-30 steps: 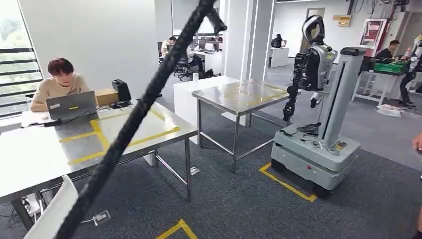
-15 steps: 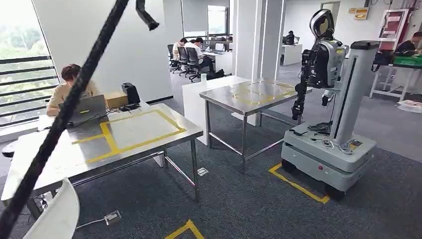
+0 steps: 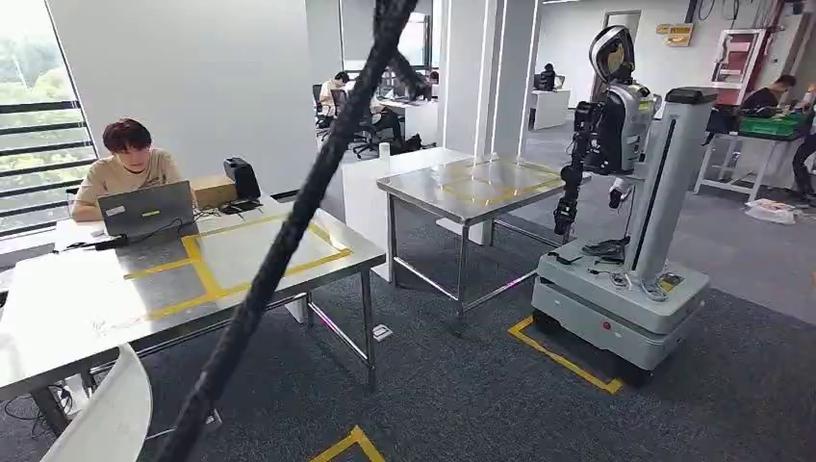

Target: Take the parts from the cabinet and place them on the table.

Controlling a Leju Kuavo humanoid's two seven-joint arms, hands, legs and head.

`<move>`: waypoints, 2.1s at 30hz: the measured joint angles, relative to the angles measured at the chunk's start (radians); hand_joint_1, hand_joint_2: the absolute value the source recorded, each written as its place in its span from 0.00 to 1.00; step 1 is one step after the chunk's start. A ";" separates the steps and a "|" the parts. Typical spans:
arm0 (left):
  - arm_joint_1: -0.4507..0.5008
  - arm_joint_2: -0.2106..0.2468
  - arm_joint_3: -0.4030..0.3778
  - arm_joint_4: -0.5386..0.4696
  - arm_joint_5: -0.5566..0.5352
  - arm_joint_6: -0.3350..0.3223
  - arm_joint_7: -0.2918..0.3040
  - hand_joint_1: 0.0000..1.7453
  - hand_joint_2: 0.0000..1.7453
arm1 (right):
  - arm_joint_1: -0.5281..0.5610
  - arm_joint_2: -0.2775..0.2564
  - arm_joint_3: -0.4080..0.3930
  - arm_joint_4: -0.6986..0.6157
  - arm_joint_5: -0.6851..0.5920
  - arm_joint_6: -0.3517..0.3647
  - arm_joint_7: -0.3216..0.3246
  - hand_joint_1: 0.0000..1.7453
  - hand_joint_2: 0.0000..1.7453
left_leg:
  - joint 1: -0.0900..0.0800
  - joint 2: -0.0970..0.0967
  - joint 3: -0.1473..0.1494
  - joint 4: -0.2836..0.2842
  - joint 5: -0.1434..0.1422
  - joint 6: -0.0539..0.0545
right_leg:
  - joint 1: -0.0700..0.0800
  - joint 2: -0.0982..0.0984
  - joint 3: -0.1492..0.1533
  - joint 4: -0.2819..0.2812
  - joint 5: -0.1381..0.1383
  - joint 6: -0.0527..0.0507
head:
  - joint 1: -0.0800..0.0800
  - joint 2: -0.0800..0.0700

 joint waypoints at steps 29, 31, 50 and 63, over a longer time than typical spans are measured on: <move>-0.023 0.002 -0.010 -0.004 -0.015 -0.023 0.006 1.00 1.00 | 0.011 0.002 -0.002 0.000 -0.010 -0.002 0.001 0.00 0.00 | -0.028 0.048 -0.029 0.058 -0.030 0.031 | 0.018 -0.022 -0.014 0.091 -0.107 -0.024 | 0.000 0.000; -0.024 0.002 -0.010 -0.002 -0.015 -0.023 0.006 1.00 1.00 | 0.013 0.002 -0.002 0.000 -0.010 -0.002 0.001 0.00 0.00 | -0.031 0.043 -0.003 0.058 -0.047 0.031 | 0.020 -0.021 -0.006 -0.007 -0.019 -0.032 | 0.000 0.000; -0.042 0.035 -0.019 0.046 -0.001 -0.003 0.019 1.00 1.00 | 0.008 0.000 -0.002 0.000 0.013 -0.003 0.015 0.00 0.00 | -0.024 0.081 -0.125 0.095 0.003 -0.013 | 0.024 -0.011 0.183 -0.192 -0.017 -0.059 | -0.007 0.000; -0.015 -0.066 0.040 -0.015 -0.044 -0.048 -0.023 1.00 1.00 | 0.005 0.010 0.004 -0.001 0.030 -0.002 0.020 0.00 0.00 | -0.037 0.055 -0.013 0.078 -0.059 0.037 | 0.031 -0.014 0.016 -0.101 0.031 -0.051 | -0.003 0.000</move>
